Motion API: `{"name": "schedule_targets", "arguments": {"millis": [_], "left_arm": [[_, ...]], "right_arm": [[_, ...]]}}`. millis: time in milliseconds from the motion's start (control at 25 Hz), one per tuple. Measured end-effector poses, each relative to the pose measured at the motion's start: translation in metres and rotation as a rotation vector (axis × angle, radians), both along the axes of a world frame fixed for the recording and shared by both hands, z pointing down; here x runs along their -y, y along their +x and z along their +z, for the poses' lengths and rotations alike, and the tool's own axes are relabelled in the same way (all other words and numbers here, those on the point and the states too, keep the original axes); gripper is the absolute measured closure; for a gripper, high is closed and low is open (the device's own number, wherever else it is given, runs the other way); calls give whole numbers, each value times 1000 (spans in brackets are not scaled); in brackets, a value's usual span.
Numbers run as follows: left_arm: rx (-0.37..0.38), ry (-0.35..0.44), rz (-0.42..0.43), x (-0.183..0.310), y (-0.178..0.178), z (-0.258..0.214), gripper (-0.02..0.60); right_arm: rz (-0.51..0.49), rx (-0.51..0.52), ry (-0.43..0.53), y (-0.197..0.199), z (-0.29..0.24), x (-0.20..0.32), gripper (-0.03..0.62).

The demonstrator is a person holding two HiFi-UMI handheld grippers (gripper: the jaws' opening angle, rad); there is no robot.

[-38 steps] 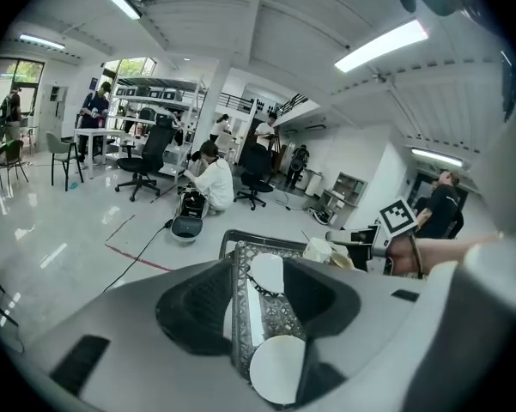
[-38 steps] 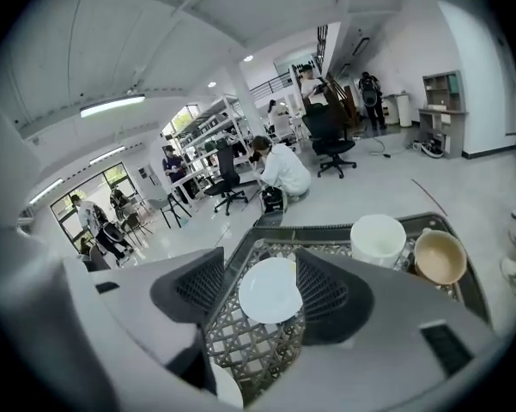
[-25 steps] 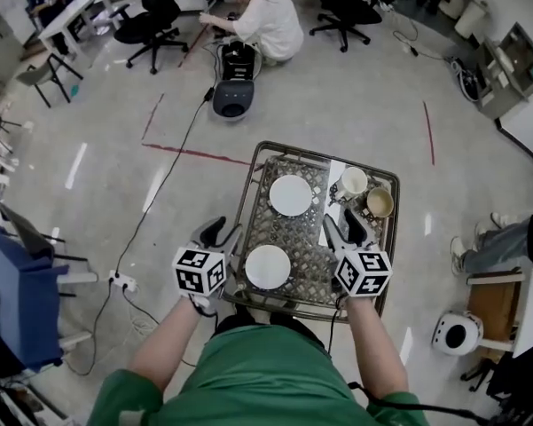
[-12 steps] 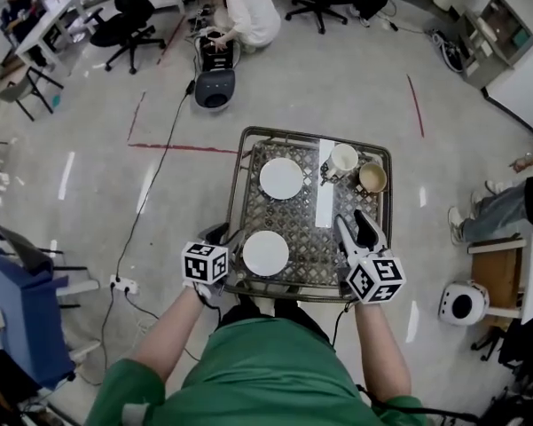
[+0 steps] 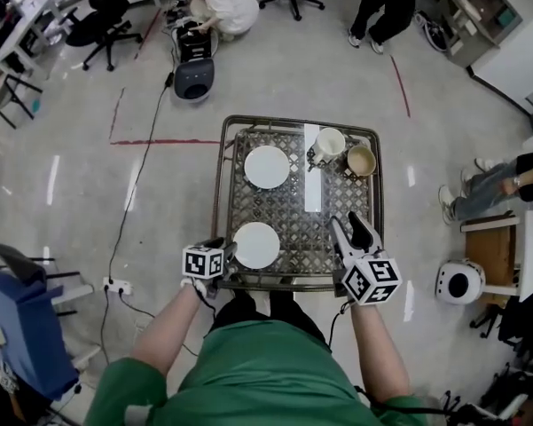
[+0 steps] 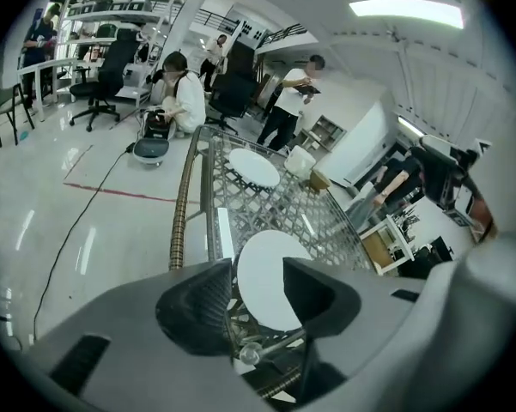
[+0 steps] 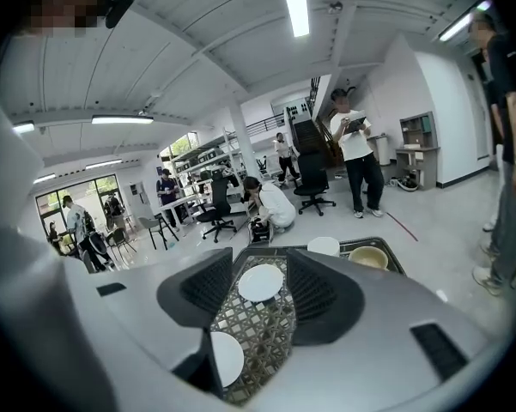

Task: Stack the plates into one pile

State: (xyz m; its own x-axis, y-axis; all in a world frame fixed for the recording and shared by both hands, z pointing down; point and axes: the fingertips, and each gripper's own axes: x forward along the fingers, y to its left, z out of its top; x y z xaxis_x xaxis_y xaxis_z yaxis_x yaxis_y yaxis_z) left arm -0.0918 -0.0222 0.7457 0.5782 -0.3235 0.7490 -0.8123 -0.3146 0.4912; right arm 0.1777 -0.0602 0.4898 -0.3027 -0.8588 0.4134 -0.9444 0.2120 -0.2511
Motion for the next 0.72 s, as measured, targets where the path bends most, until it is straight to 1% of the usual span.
{"name": "schedule_targets", "arguments": {"millis": [120,240,360,520,640,720], "left_arm": [[9,-51,7,-4,3,21,383],[8,-86,14,-5,6,33,383],[14,-102,36,-2,11,41,383],[26,-131,42,-6,14,52,383],[26,-142,32,-7,14,56,383],[12,-153,12,-7,13,56,383]], "right_arm": [[11,3,-7,3,1,-6,384],[22,9,-15,7,3,-10,387],[30,17,-31,9,11,-9,388],[37,35,-63,10,26,-12,388],[38,49,-81,10,34,-12,388],[40,57,-86,11,37,-11,390]]}}
